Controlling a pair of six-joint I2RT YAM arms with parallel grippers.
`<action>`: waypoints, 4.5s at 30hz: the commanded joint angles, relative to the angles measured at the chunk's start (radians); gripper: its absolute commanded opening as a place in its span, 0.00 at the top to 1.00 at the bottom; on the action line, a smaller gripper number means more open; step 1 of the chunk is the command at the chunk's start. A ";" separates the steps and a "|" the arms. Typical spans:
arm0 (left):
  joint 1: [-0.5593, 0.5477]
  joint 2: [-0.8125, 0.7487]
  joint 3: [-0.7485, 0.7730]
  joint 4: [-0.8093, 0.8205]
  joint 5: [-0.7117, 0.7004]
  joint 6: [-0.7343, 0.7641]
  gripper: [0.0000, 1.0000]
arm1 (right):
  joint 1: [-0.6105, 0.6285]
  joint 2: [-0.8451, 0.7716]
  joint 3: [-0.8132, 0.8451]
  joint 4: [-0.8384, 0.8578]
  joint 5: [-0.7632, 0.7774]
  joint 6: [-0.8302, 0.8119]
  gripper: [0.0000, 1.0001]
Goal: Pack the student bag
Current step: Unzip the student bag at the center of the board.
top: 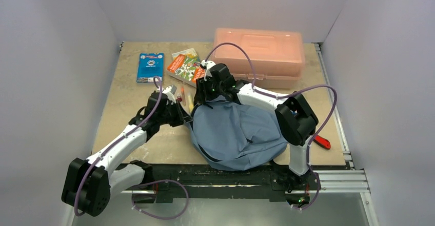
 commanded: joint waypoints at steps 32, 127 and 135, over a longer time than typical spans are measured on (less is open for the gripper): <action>0.002 0.053 -0.034 0.062 0.006 0.005 1.00 | 0.051 -0.090 0.002 0.045 -0.048 -0.010 1.00; -0.001 0.109 0.205 -0.153 0.113 0.037 1.00 | -0.031 -0.070 -0.311 0.320 0.115 0.754 0.55; -0.005 0.064 0.200 -0.225 0.104 0.037 1.00 | -0.031 -0.076 -0.313 0.413 0.127 0.823 0.99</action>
